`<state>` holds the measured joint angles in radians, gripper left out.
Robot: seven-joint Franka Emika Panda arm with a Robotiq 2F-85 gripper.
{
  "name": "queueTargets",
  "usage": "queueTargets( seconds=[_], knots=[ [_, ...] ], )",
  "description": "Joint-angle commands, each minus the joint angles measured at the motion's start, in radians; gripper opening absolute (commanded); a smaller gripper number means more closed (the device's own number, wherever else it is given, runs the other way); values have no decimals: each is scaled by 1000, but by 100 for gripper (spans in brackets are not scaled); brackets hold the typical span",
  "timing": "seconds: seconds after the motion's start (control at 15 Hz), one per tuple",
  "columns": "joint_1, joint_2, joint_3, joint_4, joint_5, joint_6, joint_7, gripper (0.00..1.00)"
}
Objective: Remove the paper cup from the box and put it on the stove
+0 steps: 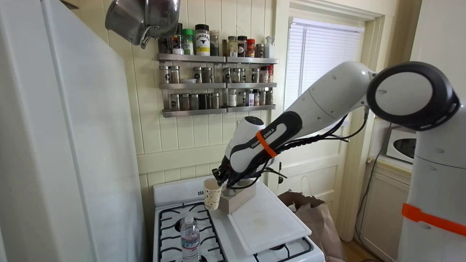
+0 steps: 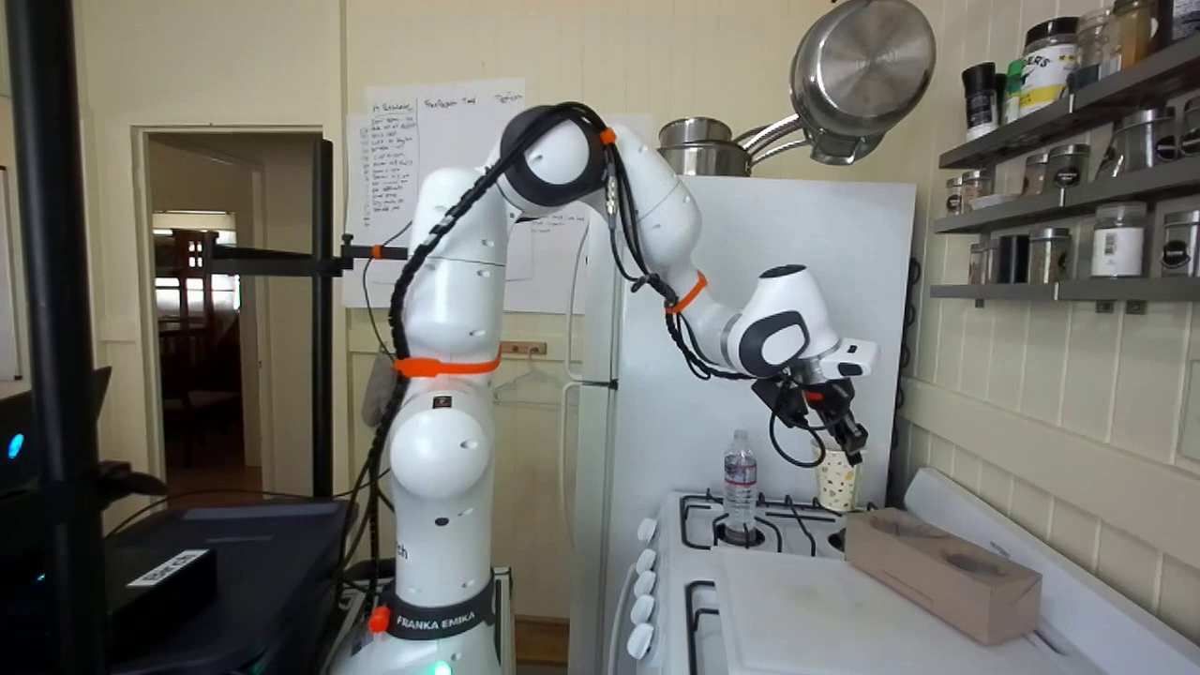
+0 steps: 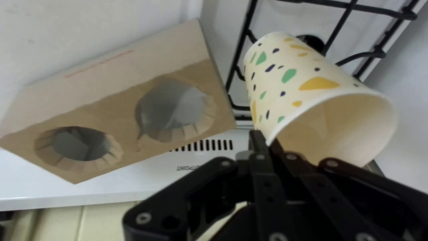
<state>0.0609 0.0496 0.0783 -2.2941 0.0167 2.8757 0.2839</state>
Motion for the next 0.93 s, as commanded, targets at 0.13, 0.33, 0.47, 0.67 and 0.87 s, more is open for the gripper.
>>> queueTargets(
  seconds=[0.13, 0.33, 0.47, 0.67, 0.87],
  knots=[
    [43, 114, 7, 138, -1, 3, -1, 3],
    [55, 177, 6, 219, -4, 2, -2, 3],
    [57, 210, -2, 249, -10, 11, 1, 1],
    [54, 275, -13, 324, -63, -37, 41, 1],
    [80, 341, -44, 395, -59, -71, 25, 1]
  ],
)
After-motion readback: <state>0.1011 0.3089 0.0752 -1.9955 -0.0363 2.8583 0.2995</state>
